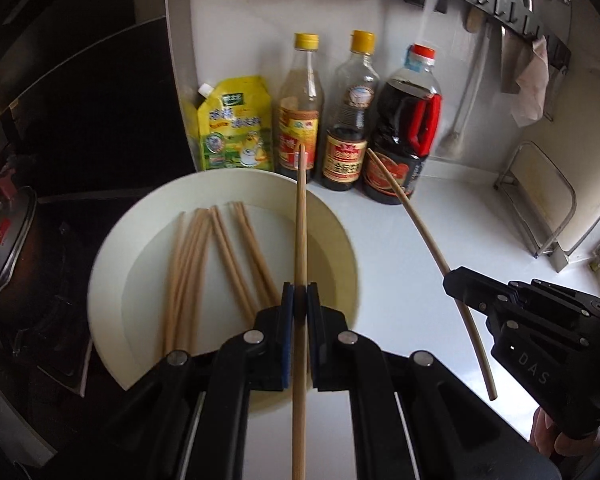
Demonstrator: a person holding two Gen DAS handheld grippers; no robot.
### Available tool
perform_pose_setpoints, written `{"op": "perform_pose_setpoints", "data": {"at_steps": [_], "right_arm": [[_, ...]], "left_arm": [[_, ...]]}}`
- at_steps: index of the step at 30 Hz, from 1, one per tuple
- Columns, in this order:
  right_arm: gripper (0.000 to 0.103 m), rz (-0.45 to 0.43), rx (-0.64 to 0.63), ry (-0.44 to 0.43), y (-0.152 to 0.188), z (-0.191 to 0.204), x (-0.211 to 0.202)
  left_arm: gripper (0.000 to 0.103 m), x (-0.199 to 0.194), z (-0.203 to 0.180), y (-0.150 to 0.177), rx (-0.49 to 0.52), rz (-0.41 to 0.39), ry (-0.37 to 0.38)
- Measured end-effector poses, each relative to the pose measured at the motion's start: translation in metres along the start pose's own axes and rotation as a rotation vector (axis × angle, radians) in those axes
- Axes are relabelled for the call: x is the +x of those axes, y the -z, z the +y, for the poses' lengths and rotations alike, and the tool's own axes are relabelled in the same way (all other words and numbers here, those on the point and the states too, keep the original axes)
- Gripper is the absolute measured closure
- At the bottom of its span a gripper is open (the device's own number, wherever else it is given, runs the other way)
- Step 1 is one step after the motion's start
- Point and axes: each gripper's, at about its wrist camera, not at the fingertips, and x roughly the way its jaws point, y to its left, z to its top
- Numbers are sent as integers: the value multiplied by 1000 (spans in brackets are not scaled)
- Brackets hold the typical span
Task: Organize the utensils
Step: 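Carry both held chopsticks over the white water basin, then open both tools to release the chopsticks into the basin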
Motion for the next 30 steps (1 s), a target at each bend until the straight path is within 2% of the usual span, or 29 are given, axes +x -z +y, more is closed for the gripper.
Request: {"op": "perform_pose_setpoints", "data": {"at_steps": [6,11,17,25,27,28,30], "right_arm": [[97,54,-9,-61,-31,53,52],[97,122,-25,-54,-41,85,97],[97,186,10,-24,-43,92,132],[97,217,31,0,-41,87,148],[97,214,27,1,-41,86,148],[97,204,27,6,-42,86,146],[92,184,29,11,-43,84,141]], "left_arm": [[96,22,59,-10,-23,35,-57],[95,52,94,-10,-53,90,-72],[95,79,118,-8,-79,141,-54],[95,102,121,-12,-93,165,-48],[90,104,121,-14,-97,163,-58],[83,103,121,-14,-100,161,-59],[78,101,120,-14,-102,155,-73]]}}
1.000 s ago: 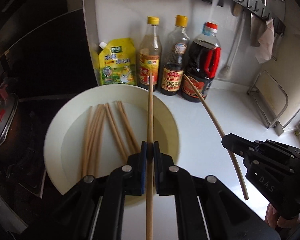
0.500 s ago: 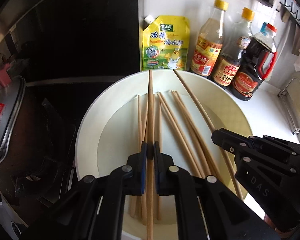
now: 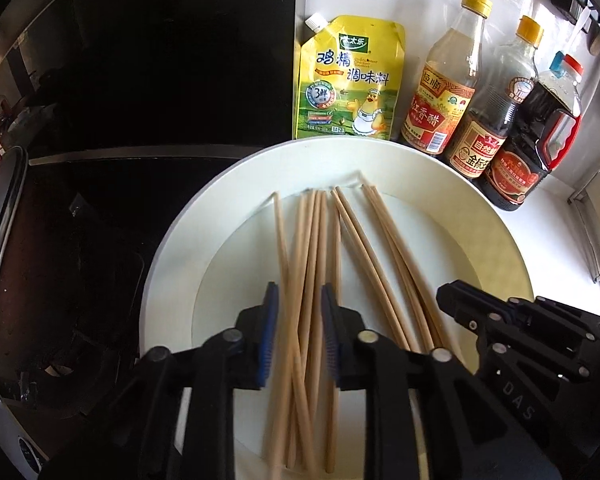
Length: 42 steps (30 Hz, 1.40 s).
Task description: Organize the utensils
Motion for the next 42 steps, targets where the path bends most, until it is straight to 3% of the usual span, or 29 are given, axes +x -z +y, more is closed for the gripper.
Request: {"op": "perform_pose_setpoints", "data": {"at_steps": [4,6,7,8,26,36,42], "right_arm": [[90,-22,1,13,1,-4,-10],[85,-25,1,20,4,-5,-15],[83,-26,1,24,6,-6,-17],[80,-28,1,27,8,-6,-20],[66,-49,-8,48,26,-7,-53],[65,-54,-8,51,30,-7,-60],[61,-60,0,55,31,-7,-65]], "left_arm": [[71,-7,4,2,-23,-2,-12],[59,-12,7,4,-37,-7,-12],[45,-16,8,5,-42,-13,-13],[40,-20,9,7,-43,-23,-15],[36,-63,6,24,-58,-50,-65],[36,-73,3,27,-61,-56,-75],[27,-78,3,28,-62,-66,-86]]}}
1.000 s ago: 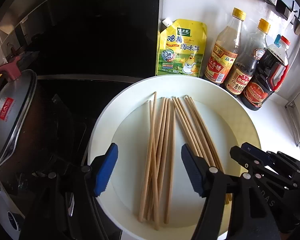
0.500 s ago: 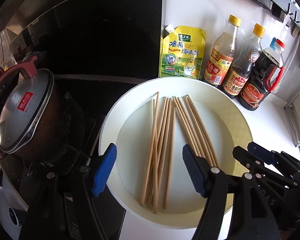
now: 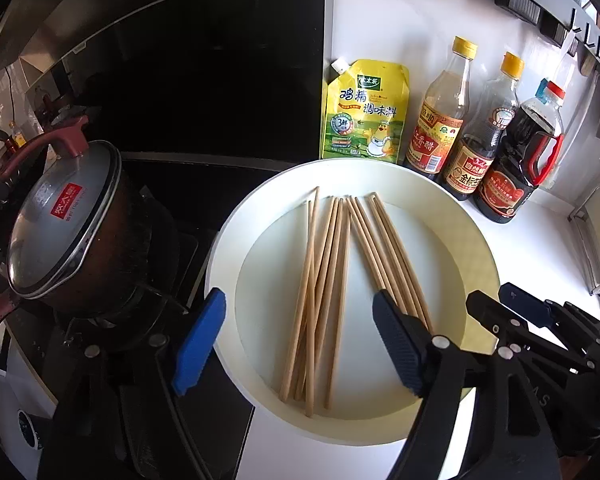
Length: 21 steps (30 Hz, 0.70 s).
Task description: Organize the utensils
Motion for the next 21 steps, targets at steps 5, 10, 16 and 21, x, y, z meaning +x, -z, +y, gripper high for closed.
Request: {"op": "perform_pose_setpoints", "data": {"at_steps": [5,10,16,21], "right_arm": [[57,9,3,-1,1,1,-1],[56,9,2,3,1,2,-1],[50,6,0,9,2,2,-3],[43,2,5,16,3,1,-6]], "left_arm": [[21,-2,1,2,-2,0,-12],[17,-4,4,2,-10,-1,-16],[13,-8,5,1,-14,-8,-17],[12,-10,5,1,-13,-12,-16]]}}
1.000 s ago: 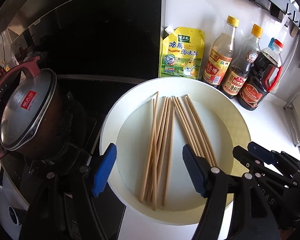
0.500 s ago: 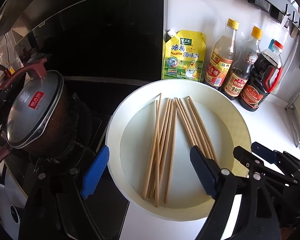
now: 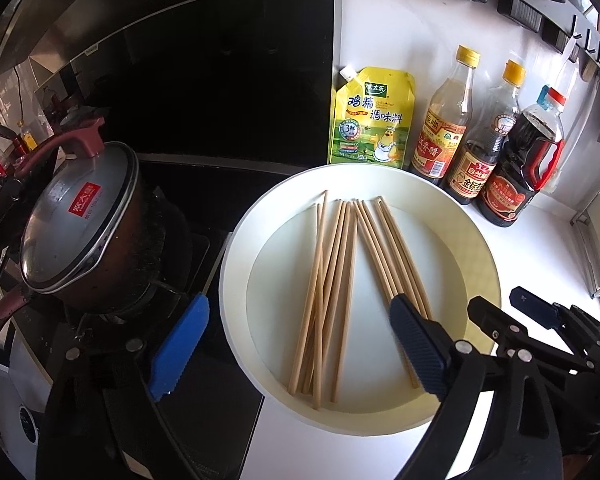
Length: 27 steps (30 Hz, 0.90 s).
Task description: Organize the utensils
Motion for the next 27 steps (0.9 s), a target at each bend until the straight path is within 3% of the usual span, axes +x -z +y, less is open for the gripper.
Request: {"op": "perform_pose_setpoints", "data": {"at_steps": [6,27], "right_arm": [[36,-5,13,8,1,-2,-3],[36,9,0,2,4,2,-3]], "left_arm": [[10,-2,3,2,-17,13,25],[7,-5,2,2,-4,29,-48]]}}
